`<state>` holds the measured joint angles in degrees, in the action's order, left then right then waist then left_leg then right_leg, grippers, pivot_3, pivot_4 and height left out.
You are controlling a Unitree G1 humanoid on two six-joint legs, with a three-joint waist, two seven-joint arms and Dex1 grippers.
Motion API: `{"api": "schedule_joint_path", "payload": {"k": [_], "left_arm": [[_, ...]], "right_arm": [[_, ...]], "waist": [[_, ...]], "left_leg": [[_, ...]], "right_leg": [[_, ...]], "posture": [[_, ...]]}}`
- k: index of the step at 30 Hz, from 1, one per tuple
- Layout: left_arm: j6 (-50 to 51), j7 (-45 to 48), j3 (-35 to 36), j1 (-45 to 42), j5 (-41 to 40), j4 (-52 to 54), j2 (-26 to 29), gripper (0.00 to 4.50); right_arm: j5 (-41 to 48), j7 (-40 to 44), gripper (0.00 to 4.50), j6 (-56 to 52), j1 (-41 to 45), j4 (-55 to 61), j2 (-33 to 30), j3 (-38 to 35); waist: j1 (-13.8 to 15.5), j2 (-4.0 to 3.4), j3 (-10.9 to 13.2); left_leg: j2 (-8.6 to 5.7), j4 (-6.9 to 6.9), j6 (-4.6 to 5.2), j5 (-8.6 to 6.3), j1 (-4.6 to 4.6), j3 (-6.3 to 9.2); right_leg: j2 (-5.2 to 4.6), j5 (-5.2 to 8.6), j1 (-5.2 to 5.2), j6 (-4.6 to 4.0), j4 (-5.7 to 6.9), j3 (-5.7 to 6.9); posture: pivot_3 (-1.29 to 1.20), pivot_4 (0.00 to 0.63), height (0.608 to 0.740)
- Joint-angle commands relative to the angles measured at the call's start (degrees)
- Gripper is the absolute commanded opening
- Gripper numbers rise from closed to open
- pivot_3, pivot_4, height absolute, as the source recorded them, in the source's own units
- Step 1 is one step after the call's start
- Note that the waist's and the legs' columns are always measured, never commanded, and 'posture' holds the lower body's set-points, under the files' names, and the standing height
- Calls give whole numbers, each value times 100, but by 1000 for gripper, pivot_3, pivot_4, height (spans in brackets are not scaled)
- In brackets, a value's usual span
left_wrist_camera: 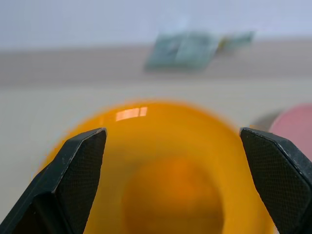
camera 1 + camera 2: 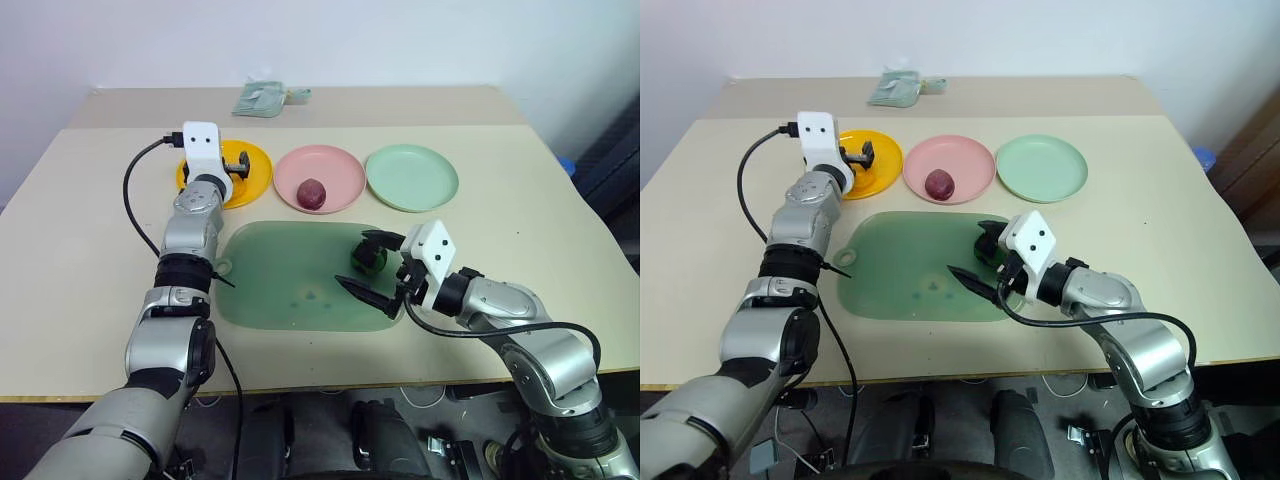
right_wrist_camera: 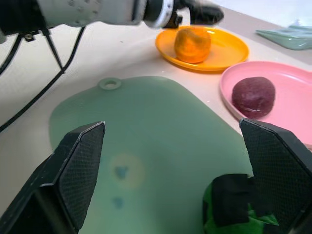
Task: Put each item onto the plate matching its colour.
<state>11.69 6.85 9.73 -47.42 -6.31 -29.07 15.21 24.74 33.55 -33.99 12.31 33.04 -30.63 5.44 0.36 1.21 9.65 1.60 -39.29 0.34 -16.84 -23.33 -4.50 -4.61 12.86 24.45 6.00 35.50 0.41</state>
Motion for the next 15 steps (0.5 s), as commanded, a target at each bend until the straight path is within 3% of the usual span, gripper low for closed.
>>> {"api": "schedule_joint_path", "payload": {"k": [1,6,15], "left_arm": [[121,1390,-549,1055,-548,1931,110,4441],[651,2999,-1259,2616,-1164,3952,840,4441],[579,4133,-1349,3796,-1333,4796,1847,4441]], "right_arm": [[-91,-140,4500,92,73,-79,3,-265],[-199,-133,4500,78,128,-367,-33,-351],[-478,-238,4500,75,229,-907,135,-64]], "waist": [[-18,-2,-1],[-25,-2,-1],[-14,-6,-2]], "left_leg": [[3,2,-6,3,2,0],[10,2,-5,3,4,-2],[14,4,-4,6,9,6]], "right_leg": [[-2,0,0,-1,2,-3],[1,2,3,-4,10,-4],[3,11,6,-30,12,-6]], "posture": [[0,150,740],[0,150,740],[0,150,740]]}}
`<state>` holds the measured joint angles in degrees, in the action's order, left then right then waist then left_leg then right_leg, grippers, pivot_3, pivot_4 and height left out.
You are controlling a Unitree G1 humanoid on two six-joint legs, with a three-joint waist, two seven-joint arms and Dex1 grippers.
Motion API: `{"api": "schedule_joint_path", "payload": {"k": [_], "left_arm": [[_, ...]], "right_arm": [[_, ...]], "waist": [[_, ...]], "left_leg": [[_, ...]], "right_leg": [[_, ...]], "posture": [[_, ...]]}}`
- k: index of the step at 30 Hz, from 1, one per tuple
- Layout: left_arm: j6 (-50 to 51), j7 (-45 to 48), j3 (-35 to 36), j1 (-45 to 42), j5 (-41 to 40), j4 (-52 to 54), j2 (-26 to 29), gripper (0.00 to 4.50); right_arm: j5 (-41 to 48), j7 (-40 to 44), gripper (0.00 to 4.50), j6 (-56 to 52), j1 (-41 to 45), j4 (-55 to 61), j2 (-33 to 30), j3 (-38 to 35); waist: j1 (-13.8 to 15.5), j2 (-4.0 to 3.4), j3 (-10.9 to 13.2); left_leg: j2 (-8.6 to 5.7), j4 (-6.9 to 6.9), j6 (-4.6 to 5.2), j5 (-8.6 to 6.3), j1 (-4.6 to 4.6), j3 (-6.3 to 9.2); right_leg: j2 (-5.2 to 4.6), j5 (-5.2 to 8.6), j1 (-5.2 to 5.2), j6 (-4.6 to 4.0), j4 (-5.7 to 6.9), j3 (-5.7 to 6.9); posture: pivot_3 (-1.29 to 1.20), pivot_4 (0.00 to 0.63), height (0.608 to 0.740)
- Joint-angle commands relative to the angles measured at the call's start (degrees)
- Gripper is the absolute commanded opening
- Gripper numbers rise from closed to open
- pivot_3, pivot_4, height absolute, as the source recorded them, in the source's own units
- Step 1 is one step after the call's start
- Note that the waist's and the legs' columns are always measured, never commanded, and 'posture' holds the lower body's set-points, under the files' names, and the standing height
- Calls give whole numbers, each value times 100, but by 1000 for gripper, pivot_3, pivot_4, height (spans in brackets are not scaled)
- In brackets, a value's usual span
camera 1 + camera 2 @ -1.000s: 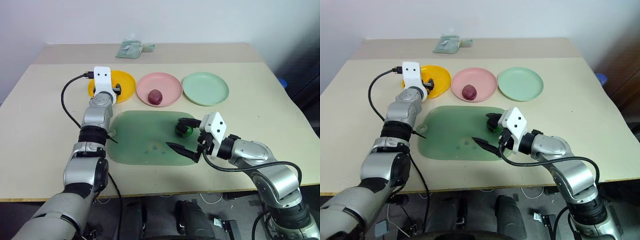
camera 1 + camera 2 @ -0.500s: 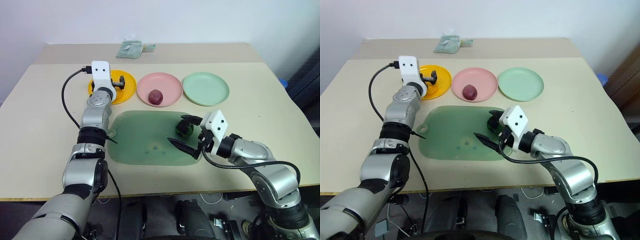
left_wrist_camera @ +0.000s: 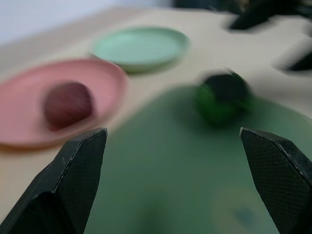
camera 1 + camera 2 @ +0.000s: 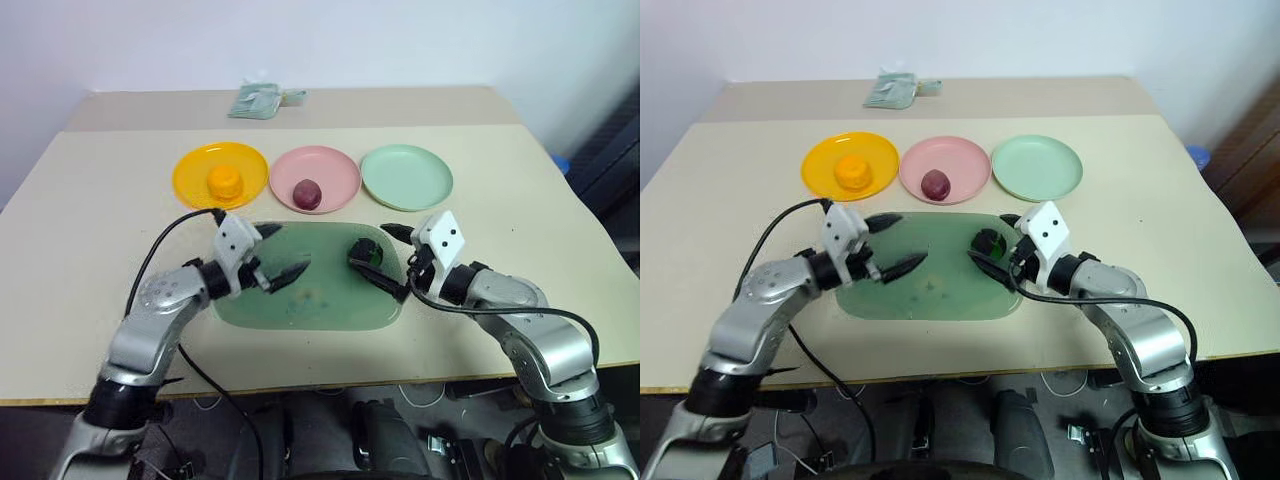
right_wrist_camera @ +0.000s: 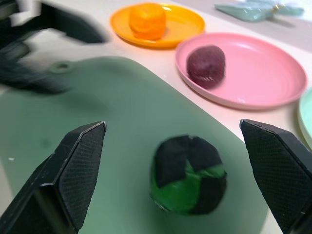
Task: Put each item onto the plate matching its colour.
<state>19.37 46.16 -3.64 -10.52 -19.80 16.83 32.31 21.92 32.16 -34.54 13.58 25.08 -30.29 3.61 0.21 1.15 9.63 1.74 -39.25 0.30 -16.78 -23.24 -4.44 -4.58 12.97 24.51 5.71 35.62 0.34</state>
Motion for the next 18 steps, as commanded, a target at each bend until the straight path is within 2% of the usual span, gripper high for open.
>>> {"api": "schedule_joint_path", "payload": {"k": [1,10,18], "left_arm": [[-239,239,-8,167,21,192,150,4441],[-359,377,-91,401,-18,258,68,4441],[-420,374,-112,492,72,250,68,4441]], "right_arm": [[-298,-160,4500,159,143,-254,153,178],[-651,-340,4500,346,323,-925,484,211],[-616,-269,4500,291,302,-1132,590,240]], "waist": [[6,0,0],[23,0,0],[14,0,0]], "left_leg": [[0,0,0,0,0,0],[-1,0,1,0,-3,-2],[-1,0,1,0,-3,-1]], "right_leg": [[0,0,0,0,0,0],[1,-1,1,1,-4,0],[1,0,1,1,-4,0]], "posture": [[0,150,740],[0,150,740],[0,150,740]]}}
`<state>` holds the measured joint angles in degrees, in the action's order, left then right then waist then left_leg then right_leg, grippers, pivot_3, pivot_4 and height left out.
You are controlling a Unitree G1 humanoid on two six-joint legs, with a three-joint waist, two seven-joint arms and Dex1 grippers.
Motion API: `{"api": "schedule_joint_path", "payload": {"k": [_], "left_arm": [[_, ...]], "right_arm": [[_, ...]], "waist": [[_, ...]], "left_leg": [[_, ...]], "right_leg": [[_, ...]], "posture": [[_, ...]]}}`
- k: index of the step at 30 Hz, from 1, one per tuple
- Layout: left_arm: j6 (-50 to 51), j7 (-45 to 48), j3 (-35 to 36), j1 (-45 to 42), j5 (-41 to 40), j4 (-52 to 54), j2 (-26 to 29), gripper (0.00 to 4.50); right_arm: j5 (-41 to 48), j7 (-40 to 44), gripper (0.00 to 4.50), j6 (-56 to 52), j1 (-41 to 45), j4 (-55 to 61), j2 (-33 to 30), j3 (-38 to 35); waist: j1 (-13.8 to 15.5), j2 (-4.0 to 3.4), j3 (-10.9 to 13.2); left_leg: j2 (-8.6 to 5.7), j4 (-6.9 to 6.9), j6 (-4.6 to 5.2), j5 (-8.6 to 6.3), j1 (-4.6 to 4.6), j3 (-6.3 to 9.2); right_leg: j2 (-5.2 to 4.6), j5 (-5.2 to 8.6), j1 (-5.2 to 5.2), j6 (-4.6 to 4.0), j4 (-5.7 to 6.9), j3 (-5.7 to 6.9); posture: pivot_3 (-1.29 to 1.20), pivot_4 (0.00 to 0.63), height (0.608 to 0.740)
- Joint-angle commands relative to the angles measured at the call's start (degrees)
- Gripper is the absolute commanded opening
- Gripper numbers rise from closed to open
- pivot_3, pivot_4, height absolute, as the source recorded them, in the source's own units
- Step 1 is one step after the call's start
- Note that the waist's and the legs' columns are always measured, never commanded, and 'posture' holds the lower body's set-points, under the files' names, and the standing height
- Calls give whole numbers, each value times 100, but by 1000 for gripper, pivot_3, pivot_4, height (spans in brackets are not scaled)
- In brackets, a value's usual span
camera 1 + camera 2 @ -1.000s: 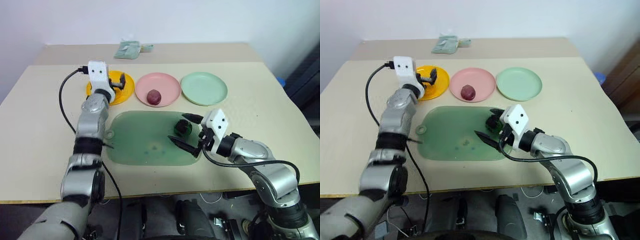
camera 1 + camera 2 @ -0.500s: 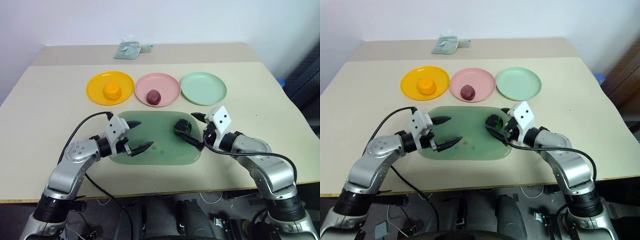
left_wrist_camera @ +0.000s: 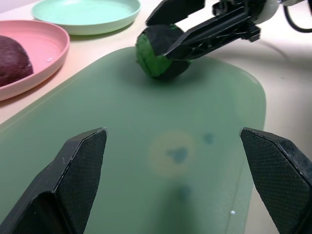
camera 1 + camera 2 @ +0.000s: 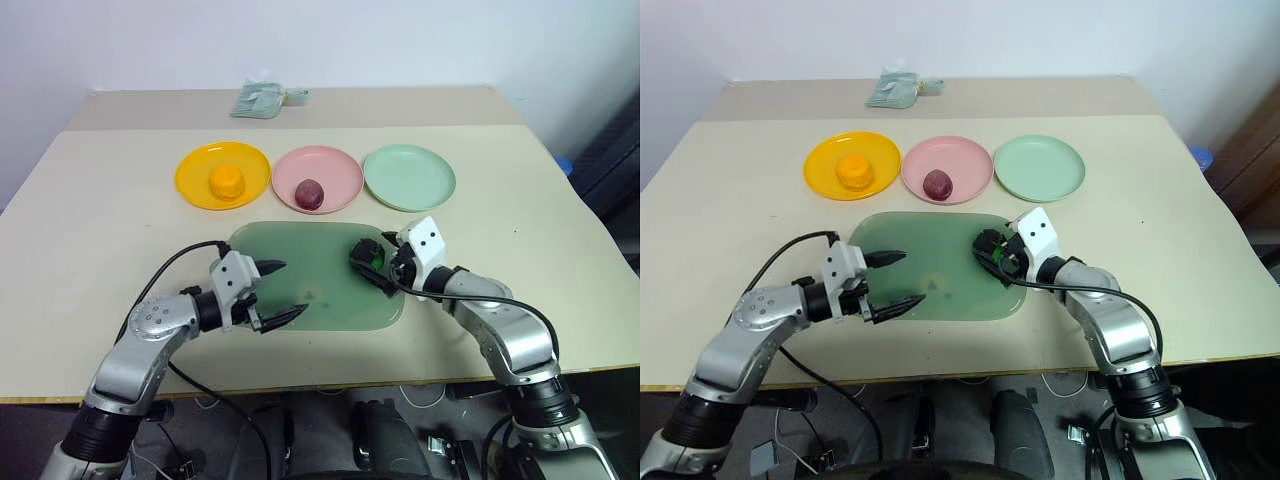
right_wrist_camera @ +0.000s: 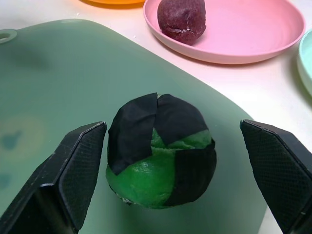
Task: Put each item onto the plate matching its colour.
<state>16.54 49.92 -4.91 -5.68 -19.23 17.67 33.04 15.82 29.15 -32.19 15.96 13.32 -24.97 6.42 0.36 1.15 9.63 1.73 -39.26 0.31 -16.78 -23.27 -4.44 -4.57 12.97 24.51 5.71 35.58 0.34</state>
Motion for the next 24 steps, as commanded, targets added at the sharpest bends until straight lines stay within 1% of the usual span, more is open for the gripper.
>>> {"api": "schedule_joint_path", "payload": {"k": [1,2,5,7,9,14,19,22,24], "left_arm": [[-140,-8,14,8,20,164,-8,4441],[-141,-15,13,7,22,163,-12,4441],[-143,-35,4,3,32,152,-24,4500],[-149,-51,-6,9,48,141,-31,4500],[-160,-61,-17,15,70,128,-36,4500],[-216,-96,-32,-2,138,61,-59,4500],[-288,-179,16,-61,169,-40,-135,4500],[-292,-275,75,-118,137,-94,-228,4500],[-254,-333,108,-174,91,-114,-296,4500]], "right_arm": [[-11,35,4500,49,67,19,71,-39],[-9,36,4500,43,71,3,84,-44],[2,27,3636,37,92,-21,124,-83],[27,8,2590,0,107,-11,155,-123],[28,4,1747,3,112,3,168,-140],[-5,-18,1747,49,165,46,156,-168],[20,-245,1747,71,685,-56,240,-403],[-123,-547,1747,150,1284,-645,318,-611],[-265,-703,1747,272,1702,-1257,357,-681]], "waist": [[-1,0,0],[-1,0,0],[-3,-1,0],[-3,-1,0],[-3,-1,0],[-5,-1,0],[-16,-2,2],[-26,-3,2],[-35,-3,2]], "left_leg": [[0,0,0,0,0,0],[0,0,0,0,0,0],[0,0,0,0,0,0],[1,0,0,0,0,0],[0,0,0,0,0,0],[1,0,0,0,0,0],[1,0,0,0,0,0],[2,1,0,0,0,0],[1,1,0,0,-1,-1]], "right_leg": [[0,0,0,0,0,0],[0,0,0,0,0,0],[0,0,0,0,0,0],[0,0,0,0,0,0],[0,0,0,0,0,0],[0,0,0,0,0,0],[0,0,3,0,1,0],[1,0,4,1,2,0],[1,-1,4,1,3,0]], "posture": [[0,150,740],[0,150,740],[0,150,740],[0,150,740],[0,150,740],[0,150,740],[0,150,740],[0,150,740],[0,150,740]]}}
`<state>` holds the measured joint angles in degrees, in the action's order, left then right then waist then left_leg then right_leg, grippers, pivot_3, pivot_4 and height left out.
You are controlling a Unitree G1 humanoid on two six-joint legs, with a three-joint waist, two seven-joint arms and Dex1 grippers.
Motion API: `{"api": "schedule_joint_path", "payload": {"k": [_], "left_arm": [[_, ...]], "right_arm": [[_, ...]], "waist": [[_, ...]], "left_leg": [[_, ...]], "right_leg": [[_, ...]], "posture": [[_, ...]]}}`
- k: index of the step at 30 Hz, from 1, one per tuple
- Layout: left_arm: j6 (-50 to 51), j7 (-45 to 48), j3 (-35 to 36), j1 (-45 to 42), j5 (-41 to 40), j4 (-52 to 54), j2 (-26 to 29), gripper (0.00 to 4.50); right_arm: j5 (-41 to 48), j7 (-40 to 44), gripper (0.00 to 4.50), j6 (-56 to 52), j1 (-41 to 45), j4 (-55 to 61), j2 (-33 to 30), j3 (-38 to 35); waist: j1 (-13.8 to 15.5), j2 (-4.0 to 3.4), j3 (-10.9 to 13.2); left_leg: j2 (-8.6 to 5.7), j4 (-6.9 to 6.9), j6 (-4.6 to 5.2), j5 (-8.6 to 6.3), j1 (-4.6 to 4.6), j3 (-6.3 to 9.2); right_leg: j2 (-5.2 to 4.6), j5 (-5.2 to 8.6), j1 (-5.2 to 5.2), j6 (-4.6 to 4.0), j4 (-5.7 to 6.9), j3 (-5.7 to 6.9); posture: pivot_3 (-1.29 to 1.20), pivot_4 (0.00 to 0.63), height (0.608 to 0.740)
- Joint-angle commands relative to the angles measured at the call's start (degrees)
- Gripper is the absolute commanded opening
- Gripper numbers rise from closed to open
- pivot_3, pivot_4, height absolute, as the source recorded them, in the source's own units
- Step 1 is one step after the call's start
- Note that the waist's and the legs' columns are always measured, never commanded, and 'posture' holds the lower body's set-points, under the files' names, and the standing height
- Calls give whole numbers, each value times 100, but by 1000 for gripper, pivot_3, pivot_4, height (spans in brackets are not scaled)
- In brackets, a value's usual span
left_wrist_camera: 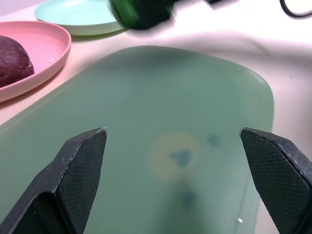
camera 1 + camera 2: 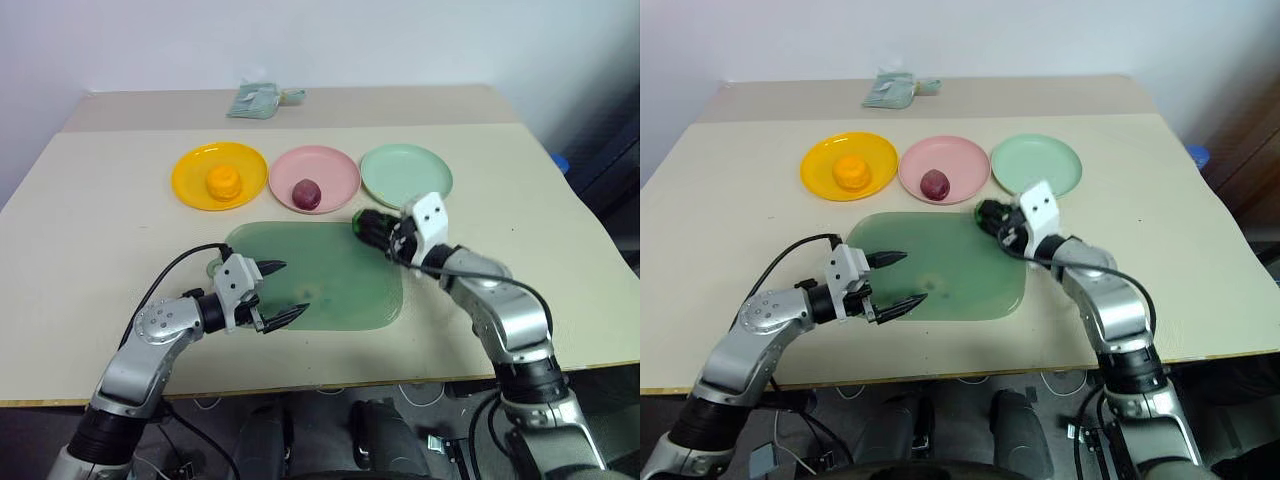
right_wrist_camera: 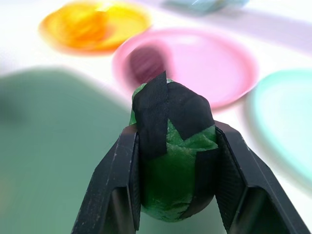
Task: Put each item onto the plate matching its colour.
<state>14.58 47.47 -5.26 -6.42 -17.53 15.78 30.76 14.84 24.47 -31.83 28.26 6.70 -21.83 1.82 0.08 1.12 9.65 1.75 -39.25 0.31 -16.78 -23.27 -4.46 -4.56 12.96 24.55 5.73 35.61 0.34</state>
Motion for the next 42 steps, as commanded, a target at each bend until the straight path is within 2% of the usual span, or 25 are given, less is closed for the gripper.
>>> {"api": "schedule_joint_path", "payload": {"k": [1,7,13,16,18,19,23,29,33,37,42], "left_arm": [[-37,-117,142,-134,-87,73,-96,4500],[40,-252,172,-157,-89,168,-174,4500],[116,-430,240,-56,-90,319,-172,4500],[180,-528,307,57,-105,465,-165,4500],[230,-595,335,86,-111,529,-178,4500],[239,-618,366,99,-115,543,-168,4500],[255,-750,505,132,-132,548,-150,4500],[240,-1014,1226,307,-207,331,-45,4500],[138,-892,1919,800,-296,174,262,4500],[90,-781,2212,1100,-335,121,451,4500],[16,-720,2352,1277,-311,65,525,4500]], "right_arm": [[-339,-432,1747,378,866,-1289,66,-249],[-808,-1024,1747,1483,2426,-4556,190,-395],[-847,-875,1747,2239,3044,-6042,211,-539],[-754,-849,2704,2552,3176,-6249,186,-705],[-682,-707,3758,2677,3110,-6040,154,-783],[-695,-572,4025,2718,2975,-5799,113,-758],[-844,-16,4025,2817,2200,-4590,-169,-554],[-445,1452,4025,2583,332,-1805,-1003,-422],[535,2378,4025,1692,-1038,-18,-1607,-703],[806,2461,4025,1296,-1554,483,-1822,-880],[849,2254,4025,1103,-1646,567,-1697,-942]], "waist": [[-13,-1,1],[-104,-3,2],[-130,-14,9],[-131,-18,11],[-128,-19,12],[-125,-19,12],[-85,-20,12],[-96,-21,12],[-134,-25,13],[-92,-25,12],[-67,-22,11]], "left_leg": [[0,0,0,0,0,-1],[-5,11,-1,1,-4,-11],[-1,15,-1,1,-7,-14],[0,13,-1,2,-6,-12],[4,13,-1,2,-6,-8],[5,13,-1,2,-6,-8],[8,13,-1,2,-7,-3],[8,13,3,-1,-8,5],[14,15,3,-2,1,-1],[18,13,2,-2,7,-2],[15,7,2,-2,5,-1]], "right_leg": [[0,0,0,0,1,0],[0,-7,2,13,-1,1],[1,-10,6,18,-7,0],[0,-10,6,19,-5,-1],[-1,-10,6,18,-4,-1],[-1,-10,6,18,-4,-1],[-3,-10,5,19,-3,-1],[-8,-11,4,19,-10,0],[-4,-10,3,18,-7,-2],[-3,1,0,-1,-5,-2],[-10,4,-3,-8,-16,-3]], "posture": [[0,150,740],[0,150,740],[0,150,740],[0,150,740],[0,150,740],[0,150,740],[0,150,740],[0,150,740],[0,150,740],[0,150,740],[0,150,740]]}}
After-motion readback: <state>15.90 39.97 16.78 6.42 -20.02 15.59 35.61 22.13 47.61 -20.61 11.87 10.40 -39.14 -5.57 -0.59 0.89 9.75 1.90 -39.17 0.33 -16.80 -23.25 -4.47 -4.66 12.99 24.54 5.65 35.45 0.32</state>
